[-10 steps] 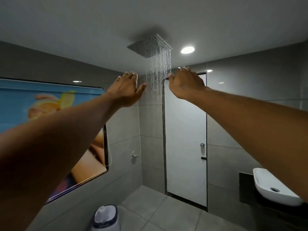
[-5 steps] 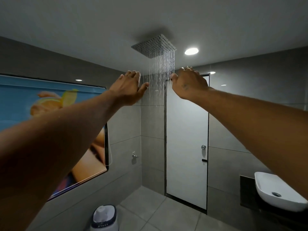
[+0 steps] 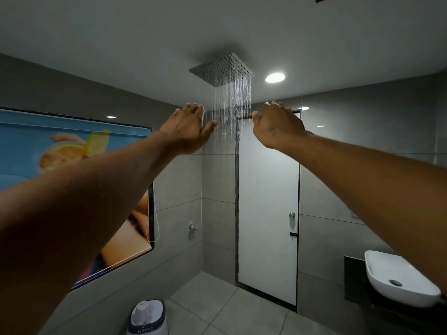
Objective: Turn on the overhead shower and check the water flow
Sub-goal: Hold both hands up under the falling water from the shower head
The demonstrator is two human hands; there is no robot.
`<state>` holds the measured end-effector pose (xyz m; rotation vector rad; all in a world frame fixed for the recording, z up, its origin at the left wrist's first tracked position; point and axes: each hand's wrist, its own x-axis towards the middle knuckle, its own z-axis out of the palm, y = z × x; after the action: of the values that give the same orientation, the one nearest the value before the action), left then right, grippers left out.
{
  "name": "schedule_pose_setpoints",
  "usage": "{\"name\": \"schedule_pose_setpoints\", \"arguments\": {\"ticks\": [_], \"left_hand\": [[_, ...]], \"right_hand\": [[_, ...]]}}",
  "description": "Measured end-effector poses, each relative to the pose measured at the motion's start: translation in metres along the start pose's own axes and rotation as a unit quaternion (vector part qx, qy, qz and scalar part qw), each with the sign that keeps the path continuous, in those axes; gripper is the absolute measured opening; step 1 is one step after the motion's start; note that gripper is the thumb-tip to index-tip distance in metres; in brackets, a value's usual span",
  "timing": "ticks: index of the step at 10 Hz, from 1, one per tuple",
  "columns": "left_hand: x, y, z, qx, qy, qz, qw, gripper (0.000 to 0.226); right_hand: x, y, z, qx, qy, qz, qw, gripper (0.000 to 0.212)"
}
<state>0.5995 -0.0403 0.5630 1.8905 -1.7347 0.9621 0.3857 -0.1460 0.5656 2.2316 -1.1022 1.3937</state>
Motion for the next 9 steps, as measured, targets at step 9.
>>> {"name": "schedule_pose_setpoints", "arguments": {"ticks": [9], "left_hand": [[0.0004, 0.0057, -0.0092, 0.013, 0.011, 0.019, 1.0, 0.081]], "right_hand": [[-0.0002, 0.0066, -0.0081, 0.008, 0.019, -0.018, 1.0, 0.049]]}}
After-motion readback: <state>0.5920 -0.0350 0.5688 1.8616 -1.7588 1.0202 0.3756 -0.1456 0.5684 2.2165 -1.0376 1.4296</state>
